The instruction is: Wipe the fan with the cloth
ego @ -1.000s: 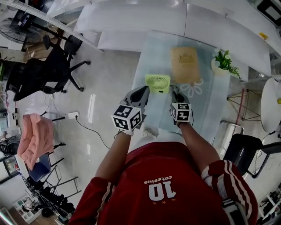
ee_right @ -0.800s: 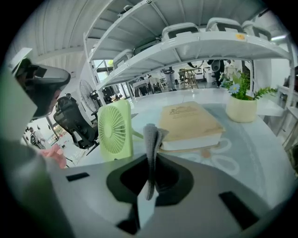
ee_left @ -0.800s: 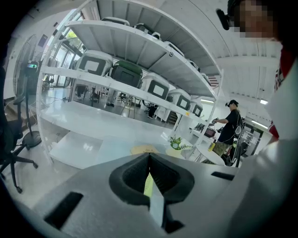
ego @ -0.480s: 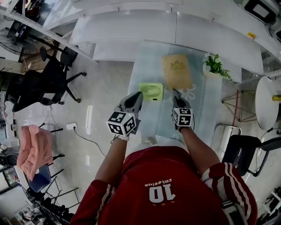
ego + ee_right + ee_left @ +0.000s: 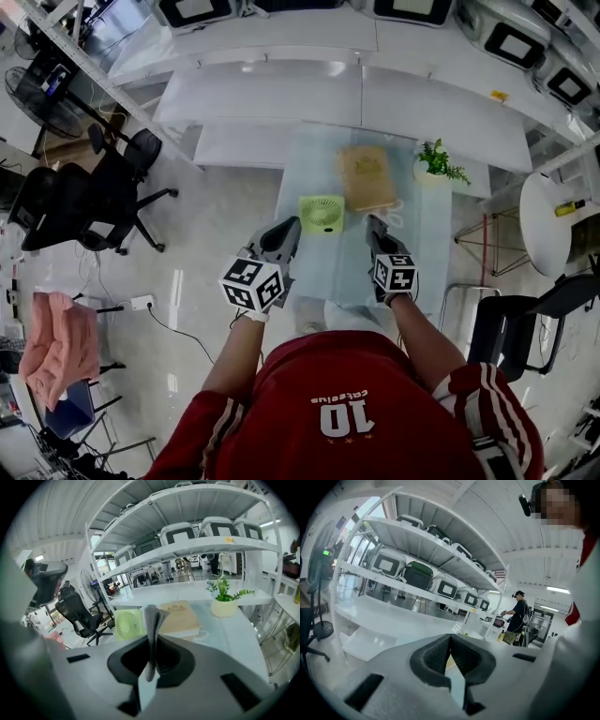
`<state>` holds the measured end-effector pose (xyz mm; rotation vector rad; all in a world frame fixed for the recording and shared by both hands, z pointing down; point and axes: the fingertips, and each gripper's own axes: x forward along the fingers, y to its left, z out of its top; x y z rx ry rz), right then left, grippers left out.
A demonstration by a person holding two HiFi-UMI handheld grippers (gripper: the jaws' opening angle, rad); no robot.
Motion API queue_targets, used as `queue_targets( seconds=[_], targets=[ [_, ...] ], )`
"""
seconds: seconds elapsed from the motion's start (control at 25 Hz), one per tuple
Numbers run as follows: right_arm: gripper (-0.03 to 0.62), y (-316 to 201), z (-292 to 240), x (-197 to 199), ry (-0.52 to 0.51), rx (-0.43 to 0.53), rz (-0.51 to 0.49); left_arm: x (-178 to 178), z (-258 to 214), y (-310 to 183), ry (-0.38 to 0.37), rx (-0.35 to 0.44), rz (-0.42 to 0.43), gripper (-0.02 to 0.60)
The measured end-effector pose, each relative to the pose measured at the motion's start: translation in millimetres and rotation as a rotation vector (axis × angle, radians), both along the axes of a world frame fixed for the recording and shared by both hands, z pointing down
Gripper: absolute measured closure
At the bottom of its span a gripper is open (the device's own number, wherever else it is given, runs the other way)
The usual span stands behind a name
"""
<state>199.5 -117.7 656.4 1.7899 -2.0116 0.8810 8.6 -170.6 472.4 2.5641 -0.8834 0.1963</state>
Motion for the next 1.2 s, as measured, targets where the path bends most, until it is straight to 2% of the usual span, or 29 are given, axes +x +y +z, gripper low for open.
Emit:
queue_targets(
  seconds=[0.12,0.24,0.32,0.52,0.68,0.8,1.2],
  targets=[
    [0.579,11,-32,-12,0.003,0.035,0.0,-6,-25,14,-0.01,0.063,0.041,0.583],
    [0.579,23,-69,-23,0.028,0.087,0.001,-5,-47,33,-0.123,0.198,0.124,0.583],
    [0.579,35,-95,-32,0.033,0.12,0.003,-4,-62,50,-0.147,0.257,0.182,0.583],
    [0.579,67,-158,-48,0.04,0.212,0.023,-12,-98,82,-0.029,0.265,0.219,0.583],
    [0.579,93,-206,-58,0.055,0.289,0.046,-29,-126,99,0.067,0.255,0.201,0.583],
    [0.577,111,-239,-63,0.056,0.346,0.063,-42,-146,111,0.102,0.259,0.187,0.583],
    [0.576,159,-360,-80,0.106,0.575,0.078,-66,-239,158,0.195,0.412,0.226,0.583]
  ],
)
